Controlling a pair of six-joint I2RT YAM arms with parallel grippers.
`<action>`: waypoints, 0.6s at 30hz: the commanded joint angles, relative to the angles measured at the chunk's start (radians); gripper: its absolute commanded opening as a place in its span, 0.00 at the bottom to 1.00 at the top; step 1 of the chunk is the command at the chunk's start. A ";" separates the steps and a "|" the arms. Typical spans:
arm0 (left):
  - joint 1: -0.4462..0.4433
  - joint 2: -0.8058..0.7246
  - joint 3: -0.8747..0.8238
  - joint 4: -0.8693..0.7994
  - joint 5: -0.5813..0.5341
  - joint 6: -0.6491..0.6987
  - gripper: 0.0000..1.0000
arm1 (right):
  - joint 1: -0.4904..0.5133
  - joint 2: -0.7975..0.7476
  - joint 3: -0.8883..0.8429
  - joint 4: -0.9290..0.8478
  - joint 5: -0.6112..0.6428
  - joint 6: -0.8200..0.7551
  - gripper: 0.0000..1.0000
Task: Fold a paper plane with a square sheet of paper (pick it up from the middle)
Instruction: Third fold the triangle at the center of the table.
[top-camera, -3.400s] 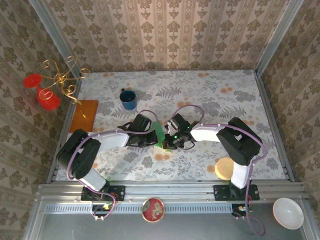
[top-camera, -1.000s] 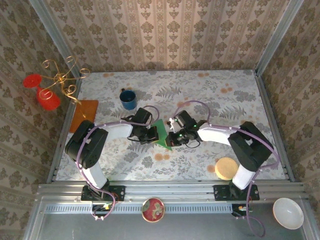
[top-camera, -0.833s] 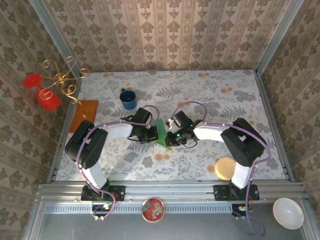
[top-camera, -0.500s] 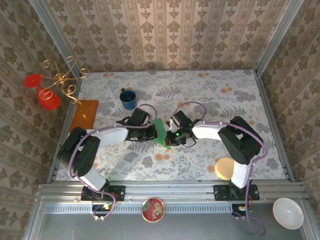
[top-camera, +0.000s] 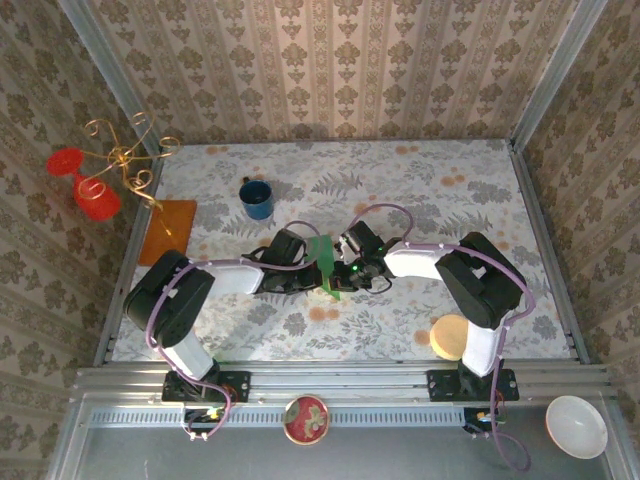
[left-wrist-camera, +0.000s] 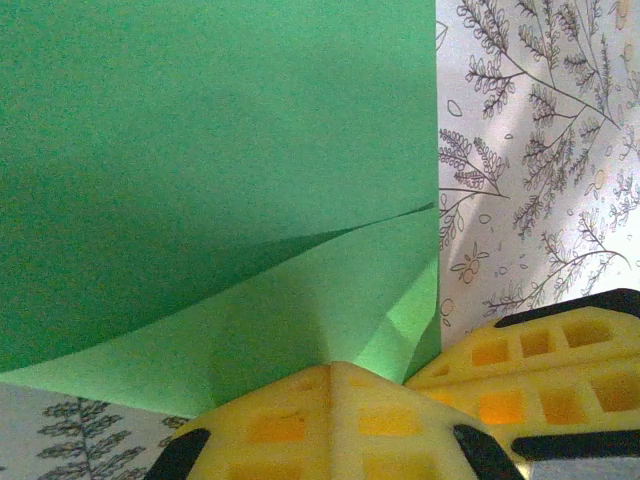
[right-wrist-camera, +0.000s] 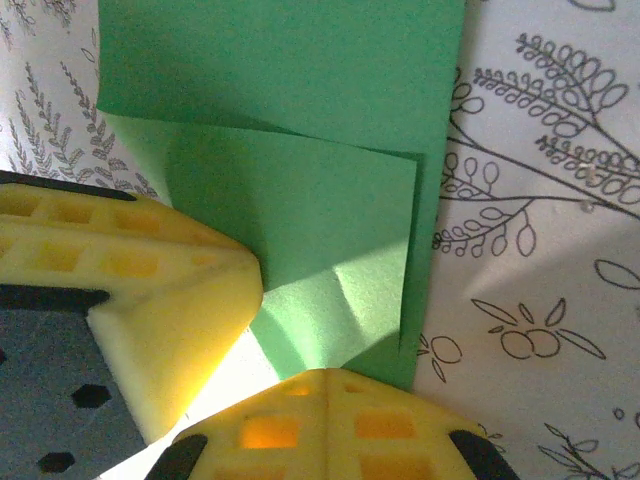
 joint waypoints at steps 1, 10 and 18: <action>0.052 0.006 -0.055 -0.028 -0.048 0.015 0.03 | 0.001 0.077 -0.038 -0.168 0.122 0.003 0.01; 0.224 -0.060 -0.024 -0.177 -0.047 0.115 0.04 | -0.004 0.069 -0.058 -0.172 0.134 -0.004 0.00; 0.268 -0.150 0.015 -0.236 -0.002 0.098 0.06 | -0.004 0.012 -0.058 -0.081 0.044 -0.027 0.03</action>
